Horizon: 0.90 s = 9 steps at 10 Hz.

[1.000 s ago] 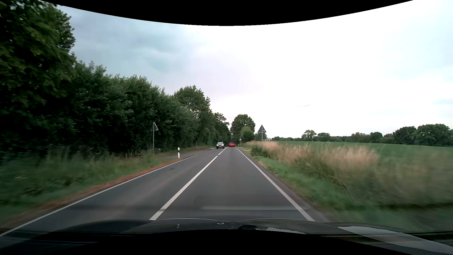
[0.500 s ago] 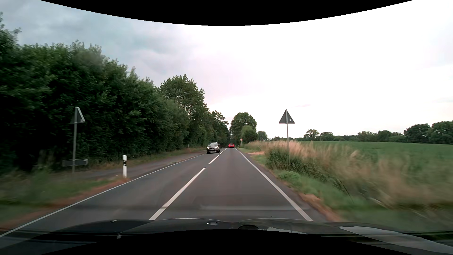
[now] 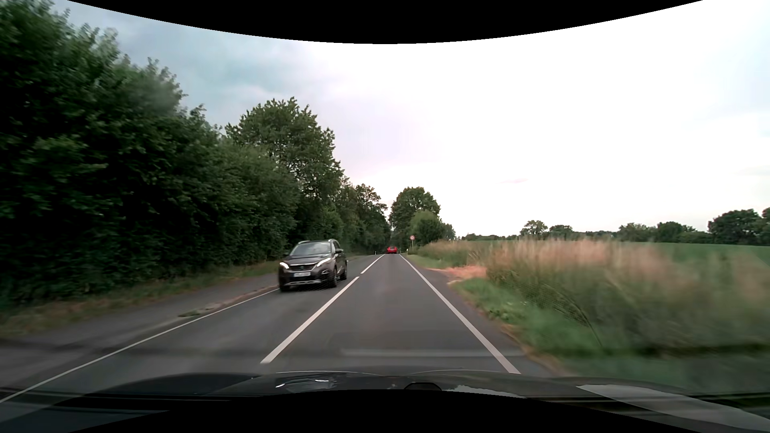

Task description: Follow the waypoints while adhering to traffic rules and regulations

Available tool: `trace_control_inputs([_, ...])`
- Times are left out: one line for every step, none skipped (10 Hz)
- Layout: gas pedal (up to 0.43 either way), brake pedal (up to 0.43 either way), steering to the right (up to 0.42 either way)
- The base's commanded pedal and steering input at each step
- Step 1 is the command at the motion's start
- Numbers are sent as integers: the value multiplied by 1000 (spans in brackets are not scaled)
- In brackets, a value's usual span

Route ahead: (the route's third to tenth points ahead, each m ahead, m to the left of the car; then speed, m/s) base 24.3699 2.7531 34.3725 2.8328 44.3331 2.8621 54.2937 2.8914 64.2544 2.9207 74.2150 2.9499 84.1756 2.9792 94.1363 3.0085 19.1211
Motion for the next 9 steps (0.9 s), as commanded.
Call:
trace_control_inputs([157, 0, -3])
trace_control_inputs([157, 0, -3])
trace_control_inputs([157, 0, -4])
trace_control_inputs([157, 0, -6])
trace_control_inputs([157, 0, -9])
trace_control_inputs([157, 0, -9])
trace_control_inputs([157, 0, -9])
trace_control_inputs([157, 0, -8])
trace_control_inputs([150, 0, -7])
